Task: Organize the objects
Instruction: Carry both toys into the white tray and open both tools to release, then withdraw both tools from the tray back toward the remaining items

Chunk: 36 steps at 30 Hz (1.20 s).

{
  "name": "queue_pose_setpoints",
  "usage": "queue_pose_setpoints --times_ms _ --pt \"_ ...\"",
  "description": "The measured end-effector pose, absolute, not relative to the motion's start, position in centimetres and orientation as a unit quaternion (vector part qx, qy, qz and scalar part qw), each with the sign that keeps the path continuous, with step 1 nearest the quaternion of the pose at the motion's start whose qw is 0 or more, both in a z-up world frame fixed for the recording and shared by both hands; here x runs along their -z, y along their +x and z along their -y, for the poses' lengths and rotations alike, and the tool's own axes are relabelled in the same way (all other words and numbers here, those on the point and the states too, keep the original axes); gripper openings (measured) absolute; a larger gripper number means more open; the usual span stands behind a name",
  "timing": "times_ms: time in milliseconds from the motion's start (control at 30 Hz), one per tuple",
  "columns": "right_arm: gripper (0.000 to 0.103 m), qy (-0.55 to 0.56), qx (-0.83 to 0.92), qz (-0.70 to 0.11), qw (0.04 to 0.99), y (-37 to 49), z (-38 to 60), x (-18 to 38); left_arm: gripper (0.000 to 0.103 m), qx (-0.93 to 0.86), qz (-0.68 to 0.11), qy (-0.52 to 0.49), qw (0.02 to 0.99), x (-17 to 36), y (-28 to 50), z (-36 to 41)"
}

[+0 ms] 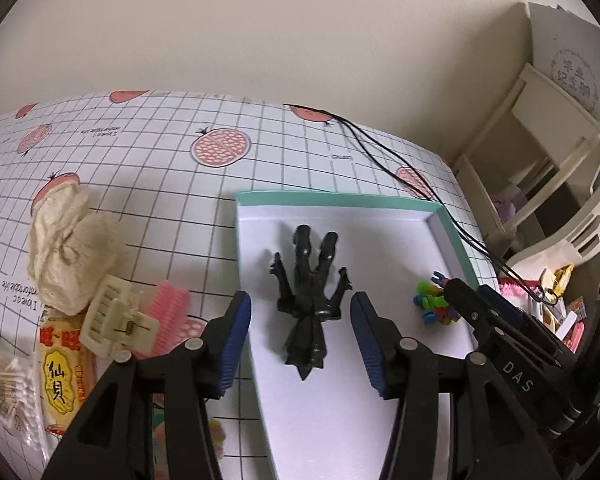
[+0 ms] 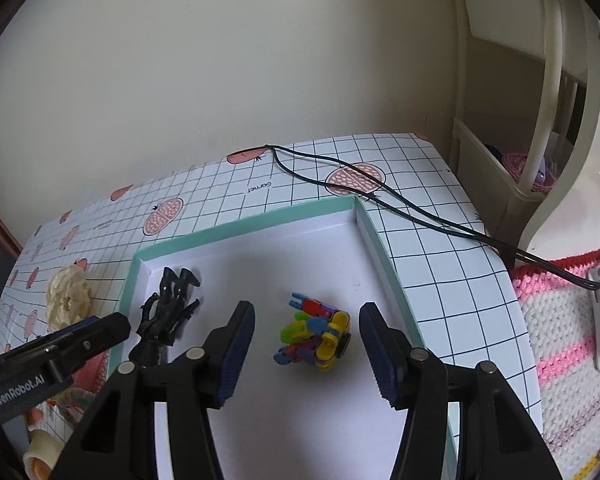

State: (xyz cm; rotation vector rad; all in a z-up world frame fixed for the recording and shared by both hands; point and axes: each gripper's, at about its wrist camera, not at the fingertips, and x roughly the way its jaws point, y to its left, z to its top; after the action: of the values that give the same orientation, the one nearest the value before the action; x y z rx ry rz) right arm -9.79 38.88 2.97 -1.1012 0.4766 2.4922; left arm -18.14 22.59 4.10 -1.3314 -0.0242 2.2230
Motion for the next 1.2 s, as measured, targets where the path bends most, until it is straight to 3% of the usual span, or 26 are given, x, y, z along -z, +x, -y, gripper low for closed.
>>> queue_pose_setpoints --times_ms 133,267,567,700,1200 --pt "0.062 -0.393 -0.884 -0.165 0.19 -9.8 -38.9 -2.7 0.054 -0.826 0.016 -0.5 0.259 -3.9 -18.6 -22.1" --pt "0.07 -0.391 -0.885 -0.165 0.191 -9.8 -38.9 -2.7 0.077 -0.834 0.015 -0.494 0.246 -3.8 -18.8 -21.7" --pt "0.095 -0.395 -0.884 -0.17 0.186 -9.7 -38.8 -2.3 0.101 -0.855 0.018 -0.473 0.21 -4.1 -18.9 -20.5" --pt "0.103 -0.391 -0.885 -0.17 0.185 -9.7 -38.8 -2.3 0.103 -0.858 0.017 -0.471 0.204 -4.2 -19.0 -20.3" --pt "0.103 -0.391 -0.887 -0.159 0.187 -9.8 -38.3 -2.8 0.103 -0.855 0.027 -0.477 0.204 -4.1 -19.2 -19.8"
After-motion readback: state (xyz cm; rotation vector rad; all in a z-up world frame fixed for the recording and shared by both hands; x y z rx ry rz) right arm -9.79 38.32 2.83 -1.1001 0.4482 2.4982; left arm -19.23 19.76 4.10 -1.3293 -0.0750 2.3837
